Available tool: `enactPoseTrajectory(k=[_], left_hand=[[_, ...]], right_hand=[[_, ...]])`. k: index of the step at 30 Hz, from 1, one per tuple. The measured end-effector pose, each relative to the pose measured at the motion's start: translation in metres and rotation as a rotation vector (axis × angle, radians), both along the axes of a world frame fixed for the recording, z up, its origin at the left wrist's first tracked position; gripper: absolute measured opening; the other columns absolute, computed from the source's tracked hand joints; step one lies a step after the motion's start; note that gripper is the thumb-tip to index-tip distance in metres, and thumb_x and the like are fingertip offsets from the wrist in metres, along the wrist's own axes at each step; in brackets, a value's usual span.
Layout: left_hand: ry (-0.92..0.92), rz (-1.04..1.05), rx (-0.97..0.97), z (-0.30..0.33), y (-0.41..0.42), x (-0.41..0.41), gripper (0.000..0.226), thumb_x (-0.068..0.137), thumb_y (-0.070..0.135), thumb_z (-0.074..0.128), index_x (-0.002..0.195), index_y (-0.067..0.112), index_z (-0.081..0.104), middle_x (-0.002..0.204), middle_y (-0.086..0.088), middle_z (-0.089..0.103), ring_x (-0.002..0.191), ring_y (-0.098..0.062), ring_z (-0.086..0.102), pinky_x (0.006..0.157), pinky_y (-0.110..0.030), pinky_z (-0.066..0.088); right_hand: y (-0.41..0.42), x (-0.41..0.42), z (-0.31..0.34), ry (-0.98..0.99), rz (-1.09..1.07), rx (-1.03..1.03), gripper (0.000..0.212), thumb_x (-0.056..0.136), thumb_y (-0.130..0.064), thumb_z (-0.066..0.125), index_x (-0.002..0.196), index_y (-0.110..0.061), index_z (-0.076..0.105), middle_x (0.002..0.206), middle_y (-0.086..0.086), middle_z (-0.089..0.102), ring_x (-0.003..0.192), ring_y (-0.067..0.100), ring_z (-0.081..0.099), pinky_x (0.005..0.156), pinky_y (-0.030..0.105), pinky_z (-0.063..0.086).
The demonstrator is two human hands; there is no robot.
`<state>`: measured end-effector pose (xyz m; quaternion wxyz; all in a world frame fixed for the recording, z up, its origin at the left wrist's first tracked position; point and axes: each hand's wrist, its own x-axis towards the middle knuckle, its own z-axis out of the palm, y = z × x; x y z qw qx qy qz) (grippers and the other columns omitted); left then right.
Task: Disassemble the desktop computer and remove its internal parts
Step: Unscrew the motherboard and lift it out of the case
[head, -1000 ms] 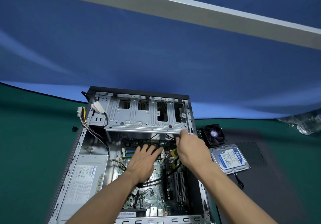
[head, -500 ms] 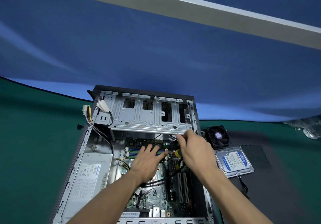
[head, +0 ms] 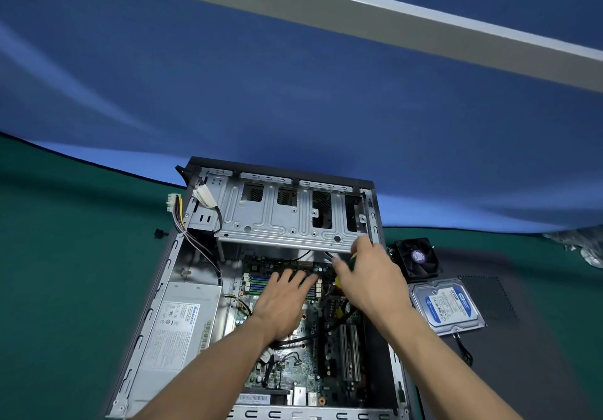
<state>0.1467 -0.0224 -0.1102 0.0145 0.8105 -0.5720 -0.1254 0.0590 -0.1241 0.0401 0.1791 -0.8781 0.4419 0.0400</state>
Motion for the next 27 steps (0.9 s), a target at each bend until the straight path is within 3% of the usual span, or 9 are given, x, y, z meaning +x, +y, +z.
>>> enactPoseTrajectory(k=[2, 5, 9, 11, 14, 18, 21, 25, 27], left_hand=[[0.024, 0.026, -0.013, 0.0, 0.0, 0.0, 0.072, 0.088, 0.023, 0.054, 0.147, 0.018, 0.013, 0.139, -0.005, 0.036, 0.122, -0.024, 0.035, 0.107, -0.04, 0.028], [0.048, 0.033, -0.021, -0.001, 0.0, 0.001, 0.071, 0.088, 0.023, 0.053, 0.147, 0.02, 0.014, 0.139, -0.004, 0.036, 0.123, -0.023, 0.034, 0.108, -0.04, 0.026], [0.039, -0.014, 0.012, -0.003, 0.001, 0.002, 0.065, 0.093, 0.028, 0.045, 0.147, 0.033, 0.011, 0.141, -0.008, 0.032, 0.125, -0.026, 0.031, 0.106, -0.041, 0.026], [0.055, -0.024, 0.025, -0.002, 0.0, 0.004, 0.06, 0.096, 0.033, 0.041, 0.147, 0.036, 0.011, 0.14, -0.01, 0.032, 0.125, -0.026, 0.031, 0.105, -0.041, 0.025], [0.054, -0.069, 0.031, 0.001, -0.004, 0.004, 0.054, 0.096, 0.035, 0.042, 0.146, 0.035, 0.021, 0.138, -0.012, 0.033, 0.125, -0.028, 0.032, 0.106, -0.042, 0.025], [0.115, -0.014, -0.003, 0.003, -0.017, -0.004, 0.038, 0.093, 0.029, 0.05, 0.131, 0.026, 0.049, 0.126, -0.009, 0.041, 0.119, -0.027, 0.036, 0.103, -0.038, 0.028], [0.166, 0.043, -0.009, 0.002, -0.025, -0.008, 0.037, 0.093, 0.023, 0.054, 0.13, 0.027, 0.05, 0.124, -0.007, 0.044, 0.12, -0.025, 0.039, 0.106, -0.038, 0.029], [0.168, 0.049, 0.004, -0.002, -0.027, -0.008, 0.045, 0.09, 0.016, 0.056, 0.133, 0.025, 0.046, 0.127, -0.007, 0.045, 0.123, -0.026, 0.039, 0.109, -0.039, 0.028], [0.16, 0.053, 0.004, -0.001, -0.028, -0.009, 0.041, 0.091, 0.018, 0.055, 0.132, 0.025, 0.048, 0.126, -0.008, 0.046, 0.123, -0.026, 0.04, 0.108, -0.039, 0.029]], right_hand=[[-0.004, 0.003, 0.0, 0.007, -0.042, 0.02, 0.031, 0.098, -0.035, 0.037, 0.108, -0.011, 0.053, 0.103, 0.008, 0.062, 0.088, 0.03, 0.061, 0.07, 0.032, 0.042], [-0.004, 0.005, 0.0, -0.007, -0.026, 0.093, 0.023, 0.093, -0.023, 0.046, 0.113, -0.013, 0.05, 0.113, 0.004, 0.052, 0.096, 0.028, 0.056, 0.073, 0.031, 0.038], [0.0, 0.003, 0.0, 0.026, 0.018, 0.005, 0.025, 0.097, -0.036, 0.039, 0.102, -0.015, 0.052, 0.098, 0.004, 0.055, 0.09, 0.027, 0.057, 0.067, 0.031, 0.036], [-0.002, 0.001, 0.0, -0.004, 0.01, 0.054, 0.018, 0.097, -0.028, 0.041, 0.105, -0.016, 0.051, 0.1, 0.002, 0.047, 0.087, 0.027, 0.055, 0.068, 0.03, 0.036], [-0.007, -0.002, 0.002, -0.011, 0.008, 0.101, 0.018, 0.091, -0.03, 0.052, 0.105, -0.02, 0.046, 0.102, -0.002, 0.042, 0.083, 0.024, 0.051, 0.07, 0.03, 0.037], [-0.007, -0.008, 0.001, -0.07, 0.034, 0.083, 0.016, 0.098, -0.032, 0.041, 0.106, -0.021, 0.048, 0.105, 0.003, 0.056, 0.084, 0.025, 0.055, 0.07, 0.033, 0.04], [-0.005, -0.011, 0.0, -0.104, 0.031, 0.123, 0.017, 0.092, -0.026, 0.048, 0.107, -0.024, 0.041, 0.108, 0.0, 0.048, 0.086, 0.025, 0.054, 0.072, 0.032, 0.039], [-0.004, -0.013, -0.004, -0.108, 0.023, 0.088, 0.006, 0.096, -0.028, 0.041, 0.098, -0.022, 0.042, 0.104, 0.001, 0.054, 0.082, 0.025, 0.053, 0.07, 0.033, 0.039], [-0.004, -0.013, -0.003, -0.115, 0.023, 0.126, 0.015, 0.091, -0.023, 0.05, 0.099, -0.024, 0.038, 0.106, -0.002, 0.045, 0.083, 0.023, 0.051, 0.071, 0.031, 0.036]])
